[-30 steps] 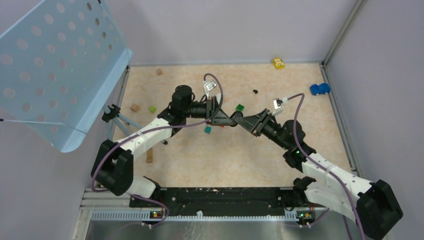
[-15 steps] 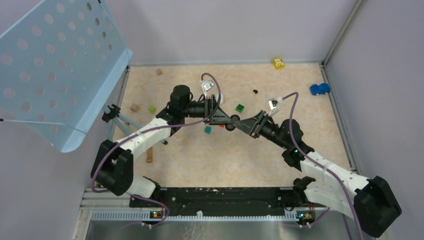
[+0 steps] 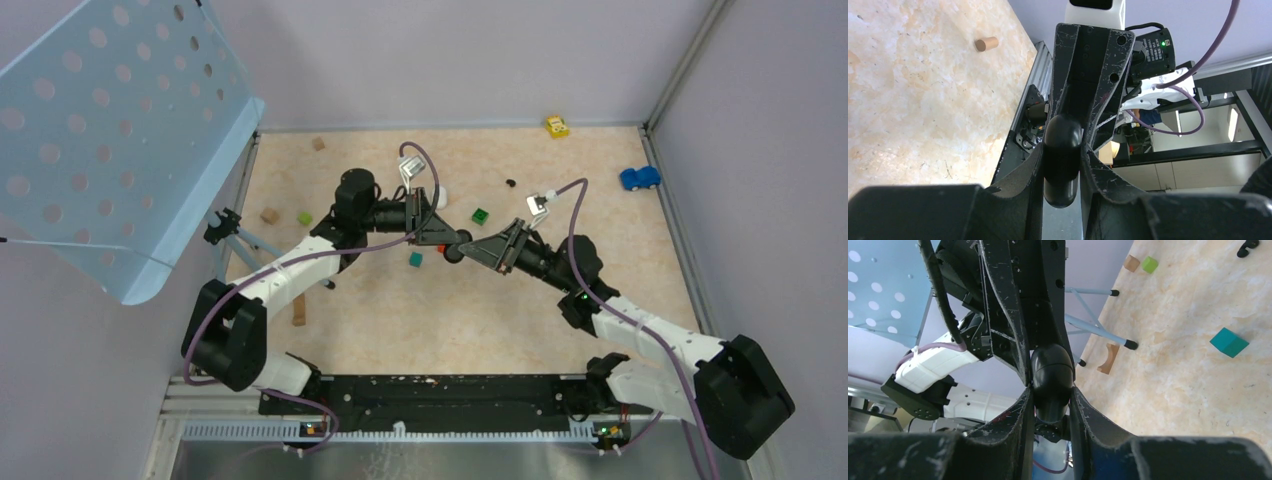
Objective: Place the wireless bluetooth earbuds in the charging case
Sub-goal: Pass from the right arm to the left, then open the charging case to the charging case.
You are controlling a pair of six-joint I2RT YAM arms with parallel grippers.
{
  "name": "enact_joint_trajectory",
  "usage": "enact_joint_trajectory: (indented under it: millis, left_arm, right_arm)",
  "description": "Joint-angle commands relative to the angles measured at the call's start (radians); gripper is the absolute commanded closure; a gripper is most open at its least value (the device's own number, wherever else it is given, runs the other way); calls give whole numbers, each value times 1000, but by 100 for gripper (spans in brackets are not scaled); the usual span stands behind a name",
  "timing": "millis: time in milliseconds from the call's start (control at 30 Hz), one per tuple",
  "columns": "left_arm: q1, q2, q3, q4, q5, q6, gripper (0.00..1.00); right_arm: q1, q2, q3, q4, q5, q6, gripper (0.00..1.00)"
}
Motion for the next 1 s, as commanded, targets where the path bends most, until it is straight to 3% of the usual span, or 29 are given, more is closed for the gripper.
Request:
enact_joint_trajectory:
  millis: [0,100,233,400,633,900,967]
  left_arm:
    - [-7,-21,-12,81,27,-35,84]
    - [4,-15,-54,225,50,-143,85]
    - [31,20,-116,532,83,-348,87]
    - [34,61,-147,723,94,-503,94]
    - [35,56,-159,749,94,-520,97]
    - [34,45,-156,721,91,-501,100]
    - [35,44,-153,724,91,-502,100]
  right_arm:
    - [-11,15,37,103,-27,0,100]
    - [-28,33,12,165,-65,25,100]
    - [-39,57,-6,198,-99,25,100]
    - [-39,87,-9,265,-134,46,100]
    - [-41,125,-38,374,-132,105,100]
    - [-43,125,-20,341,-152,90,100]
    - [-46,122,-27,333,-142,91,88]
